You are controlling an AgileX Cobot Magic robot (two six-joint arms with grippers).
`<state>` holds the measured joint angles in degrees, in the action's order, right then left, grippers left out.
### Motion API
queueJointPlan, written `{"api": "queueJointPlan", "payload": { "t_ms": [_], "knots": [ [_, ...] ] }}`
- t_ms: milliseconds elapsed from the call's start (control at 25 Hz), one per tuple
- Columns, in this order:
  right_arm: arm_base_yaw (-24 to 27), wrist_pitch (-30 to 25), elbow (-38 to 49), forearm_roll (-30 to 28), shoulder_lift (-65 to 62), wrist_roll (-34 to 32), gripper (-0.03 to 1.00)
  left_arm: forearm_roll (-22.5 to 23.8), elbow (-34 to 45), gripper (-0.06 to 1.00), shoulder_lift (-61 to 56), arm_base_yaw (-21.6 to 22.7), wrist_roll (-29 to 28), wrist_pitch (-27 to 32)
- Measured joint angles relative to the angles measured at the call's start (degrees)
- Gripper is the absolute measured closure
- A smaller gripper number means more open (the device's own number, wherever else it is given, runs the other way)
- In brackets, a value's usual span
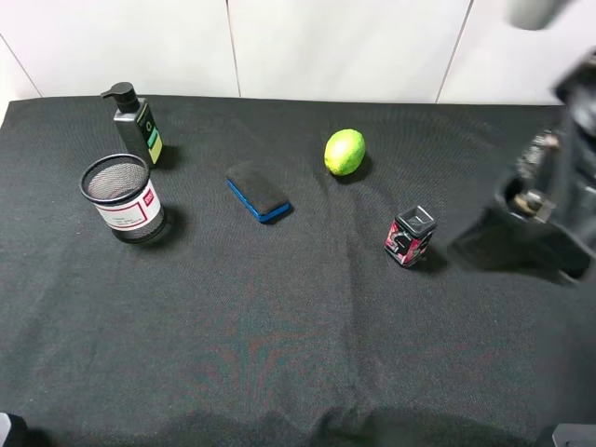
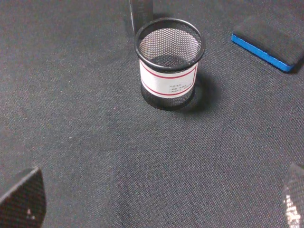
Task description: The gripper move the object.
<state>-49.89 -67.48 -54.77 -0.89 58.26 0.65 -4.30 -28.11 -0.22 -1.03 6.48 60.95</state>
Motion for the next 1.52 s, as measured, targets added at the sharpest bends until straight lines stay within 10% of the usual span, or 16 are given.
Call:
{"api": "queueJointPlan", "payload": {
  "t_ms": [280,1080,1520],
  "knots": [
    [2.5,3.9,8.8,0.3,-13.5,-0.1,0.27,0.0,0.0,-0.05,0.0,0.0,0.0,0.0],
    [48.2,9.7,22.2,0.9,-56.5,-0.2,0.27,0.0,0.0,-0.05,0.0,0.0,0.0,0.0],
    [53.2,9.0,26.0,1.6,-58.6,-0.2,0.27,0.0,0.0,-0.05,0.0,0.0,0.0,0.0]
  ]
}}
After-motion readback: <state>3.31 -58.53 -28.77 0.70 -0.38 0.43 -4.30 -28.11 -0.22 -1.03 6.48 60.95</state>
